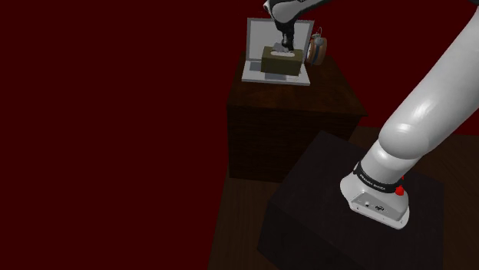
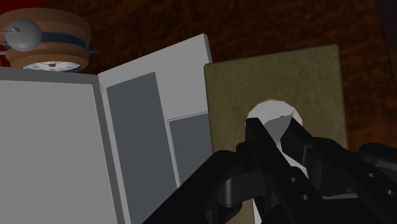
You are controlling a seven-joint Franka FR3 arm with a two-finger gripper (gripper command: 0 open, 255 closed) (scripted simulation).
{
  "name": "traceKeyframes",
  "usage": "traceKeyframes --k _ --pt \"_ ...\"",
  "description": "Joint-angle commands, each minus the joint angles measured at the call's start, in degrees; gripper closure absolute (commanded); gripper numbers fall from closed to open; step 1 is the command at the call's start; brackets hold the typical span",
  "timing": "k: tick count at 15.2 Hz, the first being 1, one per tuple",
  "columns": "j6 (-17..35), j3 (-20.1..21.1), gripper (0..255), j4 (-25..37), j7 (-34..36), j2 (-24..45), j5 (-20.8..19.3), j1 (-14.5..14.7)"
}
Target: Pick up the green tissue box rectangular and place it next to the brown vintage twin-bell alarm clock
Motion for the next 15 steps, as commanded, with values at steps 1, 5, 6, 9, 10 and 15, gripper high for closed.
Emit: traceKeyframes --k 1,5,6,9,10,15 --pt "-1.2 0.0 255 1.0 -0.9 -0.4 0.3 0.0" --pt "-3.7 0.1 255 3.3 -2.4 -0.9 0.8 0.1" --pt "-4.3 0.2 255 4.0 -2.7 -1.0 0.9 0.2" --pt "-6.1 0.3 255 5.9 -3.8 -1.3 1.2 0.2" --pt "-6.8 0.3 255 6.6 -4.2 -1.3 1.3 0.3" --pt "-9.9 0.4 255 10.1 -6.0 -1.4 1.8 0.4"
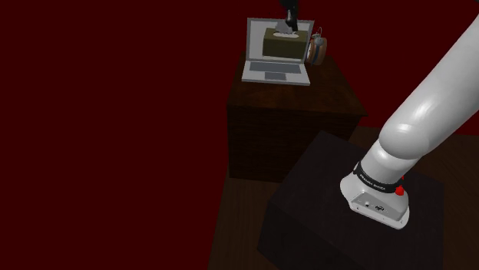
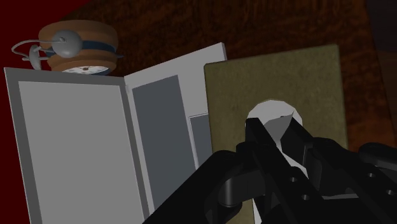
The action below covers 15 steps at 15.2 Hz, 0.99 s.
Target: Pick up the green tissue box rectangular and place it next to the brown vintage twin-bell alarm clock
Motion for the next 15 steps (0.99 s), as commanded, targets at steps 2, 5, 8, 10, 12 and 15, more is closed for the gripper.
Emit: traceKeyframes --k 2,5,8,10,12,15 --pt "-1.9 0.1 255 2.1 -1.1 -0.1 0.2 0.1" --pt "-3.8 0.2 255 4.5 -2.2 0.1 0.4 0.1" --pt "-5.8 0.3 255 7.0 -3.2 0.4 0.5 0.2" --pt "-7.1 0.4 255 8.8 -4.0 0.7 0.5 0.3" --pt "-8.4 0.4 255 10.6 -4.7 1.0 0.5 0.3" --pt "-10.5 0.5 255 13.5 -5.8 1.6 0.5 0.4"
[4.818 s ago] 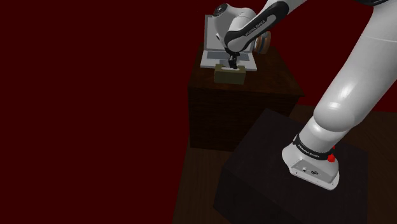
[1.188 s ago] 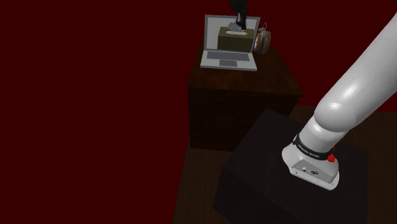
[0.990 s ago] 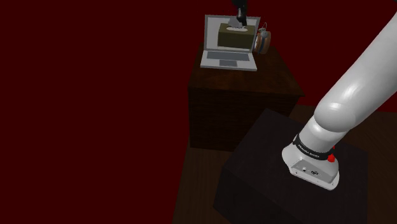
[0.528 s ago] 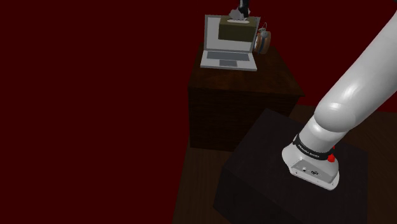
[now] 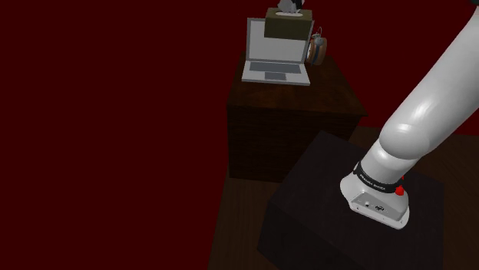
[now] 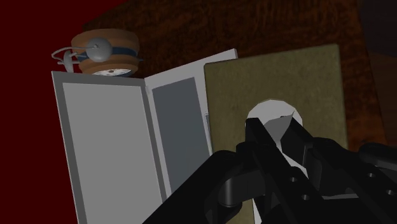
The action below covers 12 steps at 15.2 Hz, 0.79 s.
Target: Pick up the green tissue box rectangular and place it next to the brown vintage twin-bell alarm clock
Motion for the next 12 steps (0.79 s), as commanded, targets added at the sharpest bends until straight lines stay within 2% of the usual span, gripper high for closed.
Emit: traceKeyframes --k 1,12 --pt "-0.6 0.0 255 0.8 -0.5 0.1 0.0 0.0" --pt "9.5 -8.6 255 -2.0 -13.0 -1.1 0.5 -7.5"
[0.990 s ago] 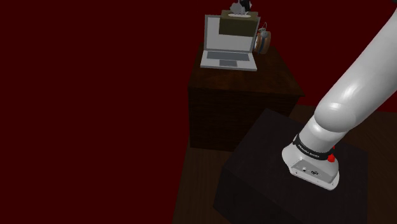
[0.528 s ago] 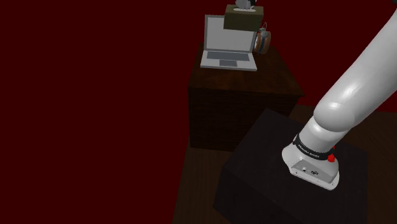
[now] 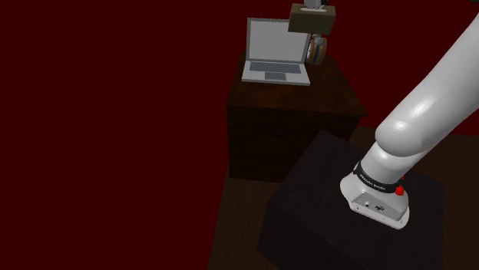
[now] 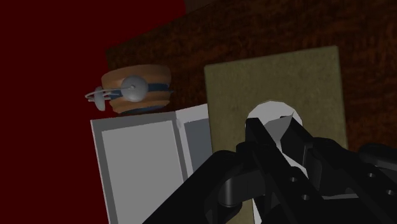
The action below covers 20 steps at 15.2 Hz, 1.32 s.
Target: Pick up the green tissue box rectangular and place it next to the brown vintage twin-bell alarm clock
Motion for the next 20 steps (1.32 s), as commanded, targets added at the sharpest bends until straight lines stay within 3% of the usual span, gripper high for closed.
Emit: traceKeyframes --k 1,10,17,20 --pt "1.6 -1.5 255 0.5 -2.4 0.6 0.3 -1.3" --pt "8.6 -8.3 255 5.6 -14.0 6.0 3.9 -7.7" --pt "12.2 -12.5 255 14.8 -24.2 14.3 10.0 -14.1" --pt "14.4 -12.4 255 11.7 -23.1 13.6 9.4 -14.0"
